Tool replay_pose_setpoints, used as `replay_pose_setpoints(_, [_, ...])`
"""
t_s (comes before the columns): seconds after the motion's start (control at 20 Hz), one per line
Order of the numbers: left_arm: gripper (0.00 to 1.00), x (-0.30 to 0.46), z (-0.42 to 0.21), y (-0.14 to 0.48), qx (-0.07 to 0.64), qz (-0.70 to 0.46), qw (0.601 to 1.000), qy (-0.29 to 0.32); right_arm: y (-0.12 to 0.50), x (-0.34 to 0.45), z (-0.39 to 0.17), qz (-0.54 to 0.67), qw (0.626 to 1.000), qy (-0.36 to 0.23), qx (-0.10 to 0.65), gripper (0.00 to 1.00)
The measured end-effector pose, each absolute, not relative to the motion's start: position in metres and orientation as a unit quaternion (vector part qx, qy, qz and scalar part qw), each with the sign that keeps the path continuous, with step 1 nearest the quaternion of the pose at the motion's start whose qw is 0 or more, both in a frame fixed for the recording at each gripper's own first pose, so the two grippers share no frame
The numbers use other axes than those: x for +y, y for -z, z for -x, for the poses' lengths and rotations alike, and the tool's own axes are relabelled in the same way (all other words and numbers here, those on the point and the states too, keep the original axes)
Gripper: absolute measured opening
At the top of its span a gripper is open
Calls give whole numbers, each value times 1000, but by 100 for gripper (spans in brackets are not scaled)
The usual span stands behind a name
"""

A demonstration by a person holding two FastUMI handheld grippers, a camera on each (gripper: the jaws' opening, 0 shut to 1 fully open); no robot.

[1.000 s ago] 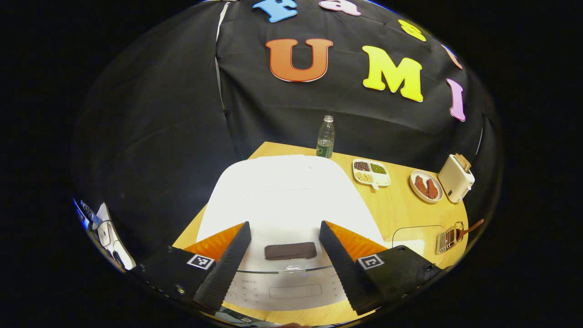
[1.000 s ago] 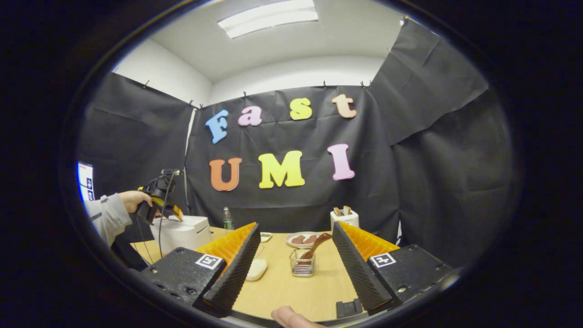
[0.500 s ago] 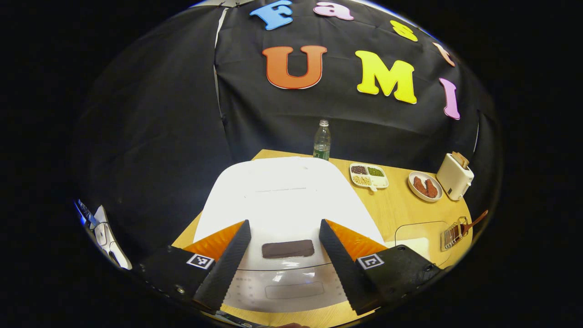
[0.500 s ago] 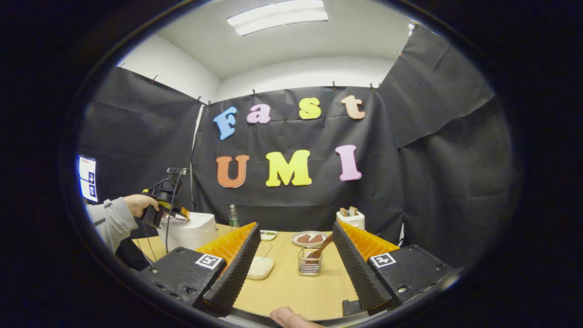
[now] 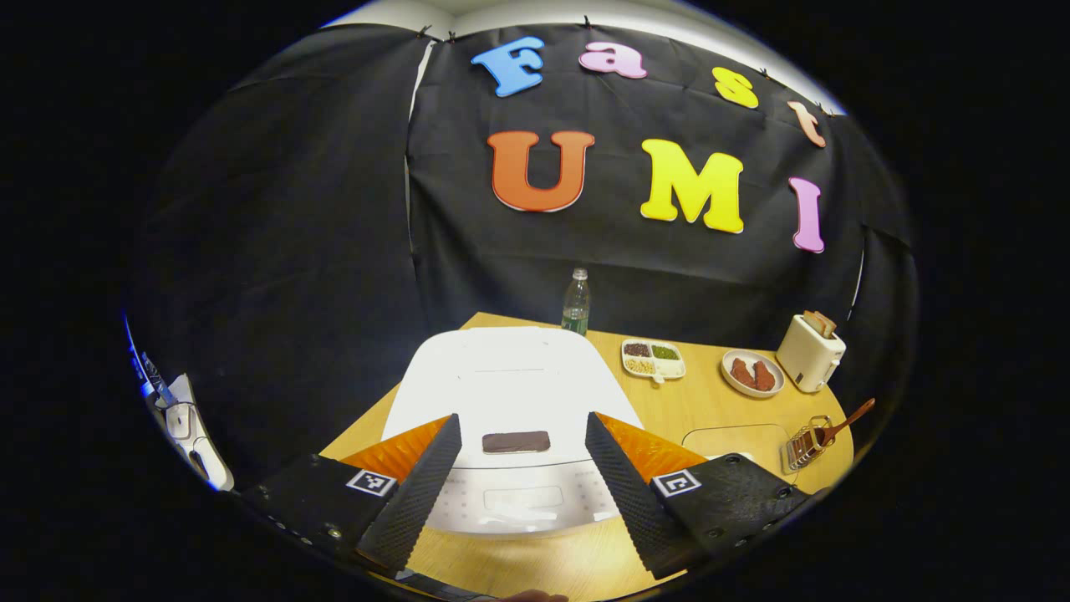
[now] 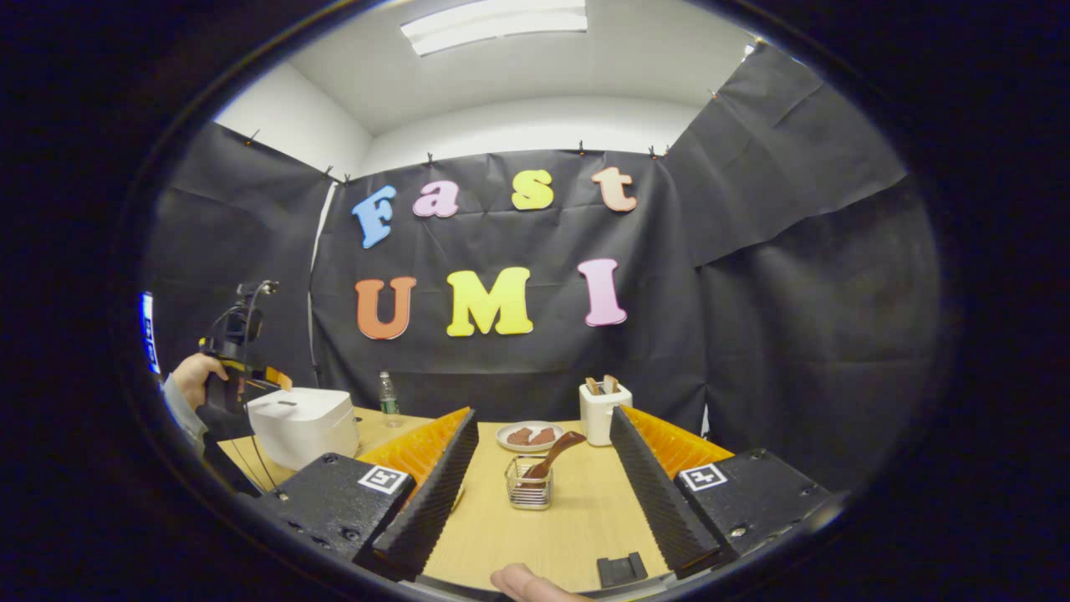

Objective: Close the left gripper, press the button to open the rice cooker; take a wooden spoon from the chopstick holder with the right hand, scoop a spoonful of rice and pour it into the rice cooker, then put the wooden spoon back into the chopstick holder.

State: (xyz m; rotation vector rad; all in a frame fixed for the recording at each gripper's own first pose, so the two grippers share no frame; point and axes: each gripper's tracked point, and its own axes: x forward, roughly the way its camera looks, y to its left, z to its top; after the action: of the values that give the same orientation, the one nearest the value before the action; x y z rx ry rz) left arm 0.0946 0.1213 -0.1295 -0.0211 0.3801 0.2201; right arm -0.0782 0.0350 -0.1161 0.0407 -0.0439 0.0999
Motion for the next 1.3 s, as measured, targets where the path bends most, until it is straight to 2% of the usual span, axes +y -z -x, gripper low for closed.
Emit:
replay_pose_setpoints(0.05, [95, 112, -80, 118, 170, 13, 980, -105, 112, 33, 76, -23, 998, -45, -19, 100])
replay_pose_setpoints(0.1, [95, 102, -63, 110, 154, 18, 983, -99, 109, 30, 73, -26, 999, -40, -15, 96])
replay_pose_setpoints(0.15, [96, 92, -49, 102, 137, 21, 986, -93, 107, 26, 70, -30, 999, -34, -9, 100])
replay_pose_setpoints(0.25, [95, 72, -20, 85, 101, 21, 992, -78, 99, 17, 67, -38, 999, -17, 4, 100])
replay_pose_setpoints(0.3, [95, 63, -9, 79, 83, 23, 994, -68, 97, 13, 65, -44, 999, -5, 13, 96])
replay_pose_setpoints(0.35, [95, 49, 5, 75, 73, 23, 996, -53, 93, 10, 65, -52, 998, 2, 20, 100])
replay_pose_setpoints(0.4, [95, 40, 18, 73, 63, 21, 997, -40, 86, 11, 70, -61, 998, 1, 17, 96])
replay_pose_setpoints(0.45, [95, 33, 30, 70, 53, 17, 998, -35, 75, 10, 73, -70, 998, 4, 5, 96])
replay_pose_setpoints(0.5, [94, 29, 41, 67, 43, 11, 999, -31, 69, 8, 76, -73, 997, 11, -6, 100])
replay_pose_setpoints(0.55, [94, 24, 54, 65, 32, 4, 999, -25, 71, 5, 79, -68, 997, 19, -10, 95])
replay_pose_setpoints(0.75, [94, -1, 98, 58, -6, 14, 1000, -8, 71, 25, 99, -51, 999, -7, -15, 96])
replay_pose_setpoints(0.85, [94, -26, 113, 67, -4, 9, 1000, 28, 65, 26, 105, -34, 999, -9, -30, 95])
replay_pose_setpoints(0.95, [94, -25, 119, 71, -8, -5, 1000, 24, 57, 21, 114, -26, 999, 3, -46, 100])
replay_pose_setpoints(1.0, [94, -25, 120, 68, -13, -12, 1000, 20, 52, 22, 118, -24, 998, 5, -56, 95])
replay_pose_setpoints(1.15, [94, -38, 123, 57, -22, -26, 999, 23, 51, 28, 126, -15, 998, 3, -64, 100])
replay_pose_setpoints(1.2, [94, -41, 124, 50, -28, -28, 999, 28, 53, 30, 127, -16, 998, 0, -63, 95])
replay_pose_setpoints(1.3, [94, -43, 126, 39, -40, -27, 998, 31, 56, 30, 127, -22, 998, -2, -57, 95])
